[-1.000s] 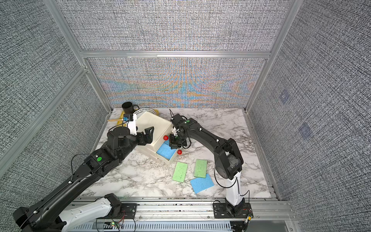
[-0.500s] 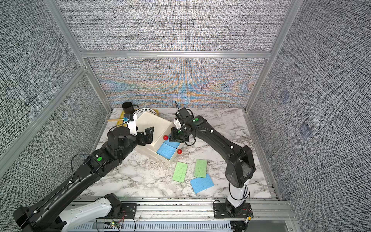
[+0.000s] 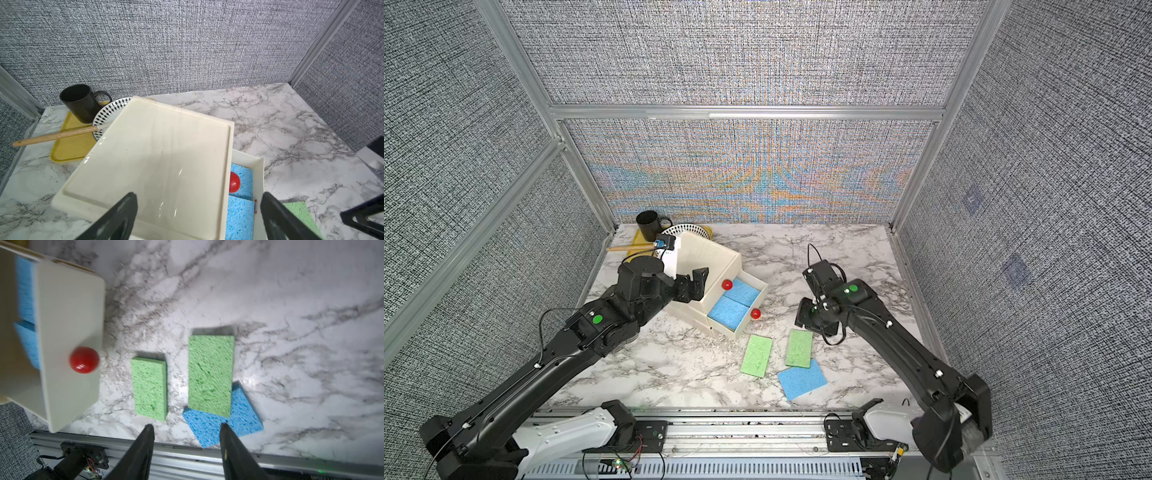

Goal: Please put the sticky notes in the drawer by color
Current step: Pick up the sponge from the center of the board.

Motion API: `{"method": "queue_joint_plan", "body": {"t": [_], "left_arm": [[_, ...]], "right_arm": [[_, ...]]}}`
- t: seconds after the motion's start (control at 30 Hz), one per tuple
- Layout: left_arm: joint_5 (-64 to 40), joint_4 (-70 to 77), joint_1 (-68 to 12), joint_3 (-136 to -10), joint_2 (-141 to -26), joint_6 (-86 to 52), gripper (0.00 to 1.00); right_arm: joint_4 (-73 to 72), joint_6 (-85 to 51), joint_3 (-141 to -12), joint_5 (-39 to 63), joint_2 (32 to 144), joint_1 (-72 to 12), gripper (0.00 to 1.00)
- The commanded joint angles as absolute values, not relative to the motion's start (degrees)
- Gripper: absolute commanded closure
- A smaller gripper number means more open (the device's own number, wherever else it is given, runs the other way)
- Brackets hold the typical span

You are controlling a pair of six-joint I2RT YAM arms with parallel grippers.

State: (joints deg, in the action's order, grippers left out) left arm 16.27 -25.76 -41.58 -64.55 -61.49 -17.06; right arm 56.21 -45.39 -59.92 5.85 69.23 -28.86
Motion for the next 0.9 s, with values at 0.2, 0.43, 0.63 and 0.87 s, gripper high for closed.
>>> {"method": "queue_joint_plan", "body": {"t": [0.2,0.43,0.63,0.87], "left_arm": [[10.3,-25.2,-41.6,-62.0,-60.9,-13.2,0.05],[7.9,-24.8,-41.6,-62.1,-62.0,-12.0,0.05],[6.8,-24.9,-41.6,-62.1,-62.2,-12.6,0.06],[6.5,-25.0,-41.5,-62.1,-62.0,-13.4,0.06]], "right_arm": [[55.7,-67.6,-37.3,8.7,53.6,-39.1,0.44],[50.9,-72.8,-32.5,8.0,54.6,-43.5,0.43],[41.5,-72.0,-29.3,8.7,60.5,-42.3,0.42],[37.2,-69.3,-30.0,7.6,67.5,-40.1,0.42]]}}
